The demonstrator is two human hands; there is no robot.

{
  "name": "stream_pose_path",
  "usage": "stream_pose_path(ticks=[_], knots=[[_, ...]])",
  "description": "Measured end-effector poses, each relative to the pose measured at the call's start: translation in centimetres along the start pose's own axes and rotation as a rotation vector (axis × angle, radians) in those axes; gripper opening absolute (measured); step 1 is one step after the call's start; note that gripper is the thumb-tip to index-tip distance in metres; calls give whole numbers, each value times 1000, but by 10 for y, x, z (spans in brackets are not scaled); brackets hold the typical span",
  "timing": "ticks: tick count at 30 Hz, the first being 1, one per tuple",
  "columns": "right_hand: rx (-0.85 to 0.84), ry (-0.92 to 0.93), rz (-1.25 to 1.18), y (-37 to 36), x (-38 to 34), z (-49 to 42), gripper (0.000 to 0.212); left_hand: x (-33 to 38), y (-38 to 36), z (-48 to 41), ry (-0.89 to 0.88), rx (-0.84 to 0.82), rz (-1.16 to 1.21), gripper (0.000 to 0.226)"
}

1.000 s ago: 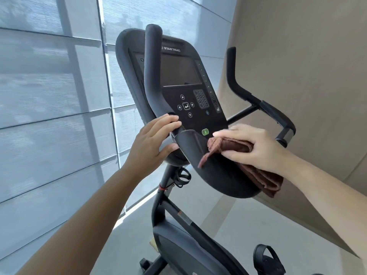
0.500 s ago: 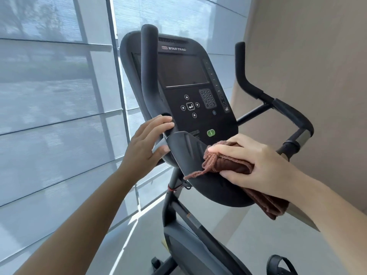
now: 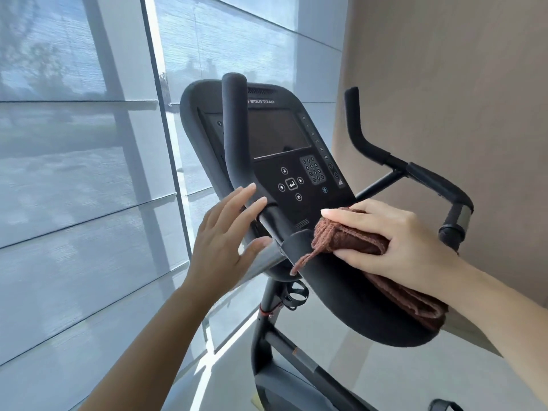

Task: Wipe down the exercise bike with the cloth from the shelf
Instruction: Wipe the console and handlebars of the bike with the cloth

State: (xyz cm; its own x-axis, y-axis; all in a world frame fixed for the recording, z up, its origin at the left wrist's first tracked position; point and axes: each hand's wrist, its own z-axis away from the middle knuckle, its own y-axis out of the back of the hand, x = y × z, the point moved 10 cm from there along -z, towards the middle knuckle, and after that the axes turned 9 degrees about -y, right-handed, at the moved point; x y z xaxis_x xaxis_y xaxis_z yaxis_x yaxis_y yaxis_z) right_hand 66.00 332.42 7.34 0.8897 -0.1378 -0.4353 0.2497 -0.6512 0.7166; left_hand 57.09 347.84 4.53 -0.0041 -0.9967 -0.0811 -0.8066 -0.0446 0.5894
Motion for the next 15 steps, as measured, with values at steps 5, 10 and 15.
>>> stream_pose_path(ticks=[5,10,15], knots=[[-47,-11,79,-29,-21,-36,51,-45,3,-17,44,-20,17,66],[45,-30,102,-31,-30,-58,51,-79,7,-38,25,-7,74,82],[228,-10,111,-27,-38,-83,54,-90,2,-47,-41,-20,189,95]])
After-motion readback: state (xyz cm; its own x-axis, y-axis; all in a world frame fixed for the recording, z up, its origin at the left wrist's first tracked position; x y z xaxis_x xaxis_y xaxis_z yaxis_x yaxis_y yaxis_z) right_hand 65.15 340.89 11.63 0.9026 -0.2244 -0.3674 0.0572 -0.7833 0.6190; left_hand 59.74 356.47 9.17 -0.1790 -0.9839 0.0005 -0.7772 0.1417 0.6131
